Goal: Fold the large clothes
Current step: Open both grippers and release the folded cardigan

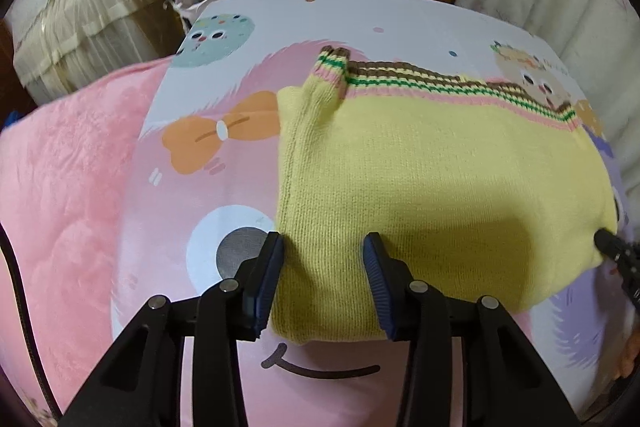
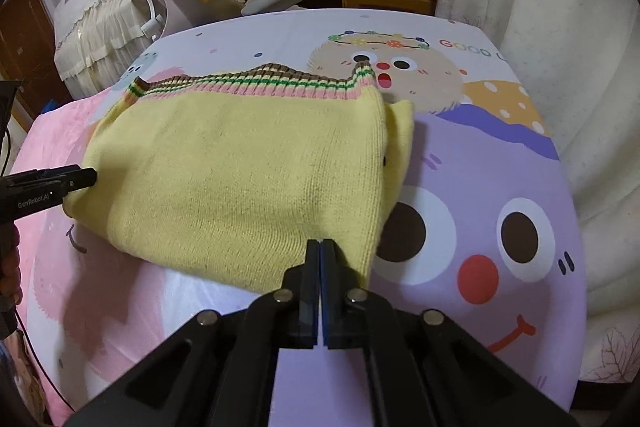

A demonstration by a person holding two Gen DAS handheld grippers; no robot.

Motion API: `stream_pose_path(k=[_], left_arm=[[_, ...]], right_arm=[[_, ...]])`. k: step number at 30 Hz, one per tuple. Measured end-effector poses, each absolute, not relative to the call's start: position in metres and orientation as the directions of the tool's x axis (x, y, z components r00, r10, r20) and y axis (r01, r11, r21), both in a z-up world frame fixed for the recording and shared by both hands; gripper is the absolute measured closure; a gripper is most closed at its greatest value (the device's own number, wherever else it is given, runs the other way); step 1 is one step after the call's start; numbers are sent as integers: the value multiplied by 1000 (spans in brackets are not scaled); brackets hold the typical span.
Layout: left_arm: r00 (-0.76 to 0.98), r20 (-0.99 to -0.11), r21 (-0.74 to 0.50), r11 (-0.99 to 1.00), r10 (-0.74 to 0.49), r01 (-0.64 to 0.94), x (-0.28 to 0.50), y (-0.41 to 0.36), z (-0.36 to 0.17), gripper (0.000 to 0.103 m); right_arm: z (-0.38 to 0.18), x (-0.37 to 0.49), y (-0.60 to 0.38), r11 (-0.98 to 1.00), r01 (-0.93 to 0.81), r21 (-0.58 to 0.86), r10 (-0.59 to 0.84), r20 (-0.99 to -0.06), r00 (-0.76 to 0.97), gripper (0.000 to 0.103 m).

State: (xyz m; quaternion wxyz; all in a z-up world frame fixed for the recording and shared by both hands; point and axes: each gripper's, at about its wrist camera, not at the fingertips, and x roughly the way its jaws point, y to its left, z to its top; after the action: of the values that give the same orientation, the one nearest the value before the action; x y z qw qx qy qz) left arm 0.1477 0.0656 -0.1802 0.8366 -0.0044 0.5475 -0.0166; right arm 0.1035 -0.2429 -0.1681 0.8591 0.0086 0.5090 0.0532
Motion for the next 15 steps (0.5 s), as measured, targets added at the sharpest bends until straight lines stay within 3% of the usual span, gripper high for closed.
stream_pose_path(k=[6, 7, 8, 11, 15], left_arm=[[381, -924, -28, 1000, -31, 15, 149, 66, -178, 59], [377, -926, -27, 1000, -29, 12, 149, 66, -175, 55], [376, -926, -25, 1000, -26, 7, 148, 66, -172, 42], [414, -910, -4, 999, 10, -32, 140, 66, -155, 22], [460, -888, -16, 999, 4, -41, 131, 64, -129, 19]], right_arm=[[-156, 105, -235, 995, -90, 36, 73, -886, 458, 102], [-152, 105, -235, 996, -84, 29, 65, -886, 458, 100], [-148, 105, -235, 997, -78, 29, 62, -886, 459, 100], [-134, 105, -237, 996, -59, 73, 92, -887, 452, 100], [-119, 108, -235, 993, -37, 110, 115, -893, 434, 100]])
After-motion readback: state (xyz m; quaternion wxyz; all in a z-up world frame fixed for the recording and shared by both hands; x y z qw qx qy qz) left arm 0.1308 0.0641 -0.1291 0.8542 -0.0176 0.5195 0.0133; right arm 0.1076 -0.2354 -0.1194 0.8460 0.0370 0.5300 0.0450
